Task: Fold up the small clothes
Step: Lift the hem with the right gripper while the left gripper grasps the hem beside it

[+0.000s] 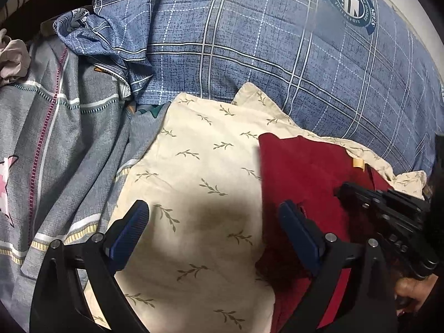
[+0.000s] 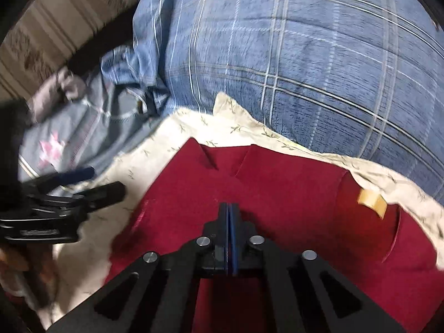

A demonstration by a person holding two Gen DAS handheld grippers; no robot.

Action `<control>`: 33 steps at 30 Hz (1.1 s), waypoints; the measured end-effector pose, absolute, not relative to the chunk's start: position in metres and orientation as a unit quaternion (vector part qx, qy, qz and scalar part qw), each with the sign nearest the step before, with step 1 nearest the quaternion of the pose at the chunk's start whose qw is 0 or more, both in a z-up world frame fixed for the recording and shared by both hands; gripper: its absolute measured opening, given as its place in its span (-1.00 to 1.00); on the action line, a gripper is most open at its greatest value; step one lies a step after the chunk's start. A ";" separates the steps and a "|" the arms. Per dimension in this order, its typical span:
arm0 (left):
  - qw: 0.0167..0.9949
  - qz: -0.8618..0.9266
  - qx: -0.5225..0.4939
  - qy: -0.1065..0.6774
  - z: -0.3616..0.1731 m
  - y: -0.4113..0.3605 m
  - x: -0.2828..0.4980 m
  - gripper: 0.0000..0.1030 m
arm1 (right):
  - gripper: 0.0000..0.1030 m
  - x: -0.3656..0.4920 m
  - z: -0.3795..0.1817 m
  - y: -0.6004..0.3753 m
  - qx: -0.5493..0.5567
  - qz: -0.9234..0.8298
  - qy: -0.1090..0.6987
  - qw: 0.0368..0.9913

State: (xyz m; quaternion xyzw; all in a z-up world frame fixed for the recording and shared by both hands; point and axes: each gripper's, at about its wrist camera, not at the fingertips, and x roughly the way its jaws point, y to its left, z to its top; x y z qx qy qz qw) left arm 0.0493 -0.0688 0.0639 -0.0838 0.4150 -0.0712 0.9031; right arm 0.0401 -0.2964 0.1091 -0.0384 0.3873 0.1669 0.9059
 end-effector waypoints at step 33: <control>0.899 -0.236 -0.022 0.368 0.088 -0.138 0.044 -0.78 | -0.10 -0.089 0.093 -0.403 0.136 0.096 0.368 0.915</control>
